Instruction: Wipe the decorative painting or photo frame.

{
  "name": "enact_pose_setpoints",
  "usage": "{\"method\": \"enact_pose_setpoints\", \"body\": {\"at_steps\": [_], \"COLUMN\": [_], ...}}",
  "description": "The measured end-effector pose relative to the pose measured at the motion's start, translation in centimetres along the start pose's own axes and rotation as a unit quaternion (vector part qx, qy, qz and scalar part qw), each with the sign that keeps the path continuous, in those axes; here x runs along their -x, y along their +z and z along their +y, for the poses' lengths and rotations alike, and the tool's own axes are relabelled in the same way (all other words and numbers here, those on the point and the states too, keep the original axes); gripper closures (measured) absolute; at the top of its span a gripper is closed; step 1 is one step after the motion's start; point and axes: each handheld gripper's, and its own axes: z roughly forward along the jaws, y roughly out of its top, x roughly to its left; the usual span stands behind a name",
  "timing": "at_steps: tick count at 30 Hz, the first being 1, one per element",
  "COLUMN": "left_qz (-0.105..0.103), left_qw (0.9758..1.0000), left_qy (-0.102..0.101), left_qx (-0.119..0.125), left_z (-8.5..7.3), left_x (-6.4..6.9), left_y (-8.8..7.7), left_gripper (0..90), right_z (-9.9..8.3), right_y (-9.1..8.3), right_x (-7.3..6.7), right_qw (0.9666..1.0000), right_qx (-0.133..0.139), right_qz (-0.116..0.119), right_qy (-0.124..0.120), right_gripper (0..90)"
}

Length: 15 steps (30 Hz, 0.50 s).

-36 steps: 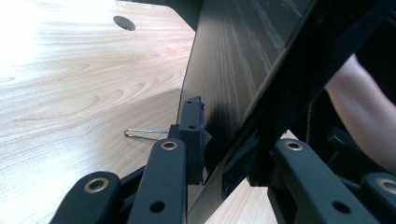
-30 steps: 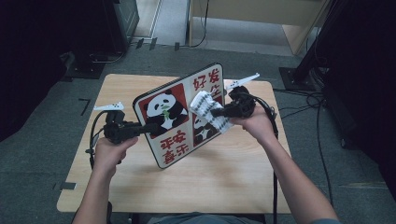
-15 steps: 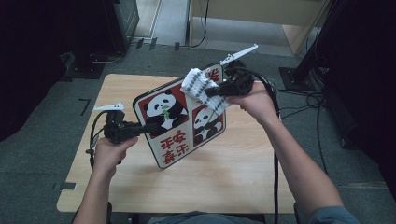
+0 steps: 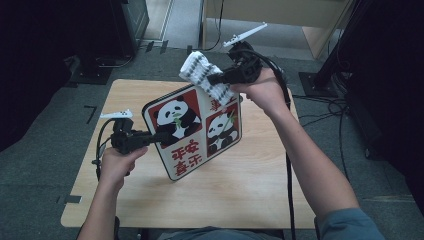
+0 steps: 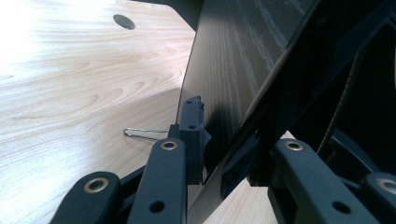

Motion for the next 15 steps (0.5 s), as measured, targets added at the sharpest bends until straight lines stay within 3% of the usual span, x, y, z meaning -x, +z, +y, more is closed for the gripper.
{"method": "enact_pose_setpoints", "body": {"at_steps": [7, 15], "left_qz": [-0.002, -0.003], "left_qw": [1.0, 1.0], "left_qy": [0.001, 0.0], "left_qx": [0.0, 0.0], "left_z": [0.0, 0.0], "left_x": [-0.1, -0.2], "left_y": [0.0, 0.0], "left_gripper": [74.1, 74.2], "right_z": [-0.4, -1.3], "right_y": [2.2, 2.8], "right_x": [0.2, 0.2], "right_qw": [0.9999, 0.9999], "right_qx": [-0.016, -0.014], "right_qz": [-0.004, -0.004], "right_qy": [-0.002, -0.005], "right_gripper": [81.2, 81.1]}}
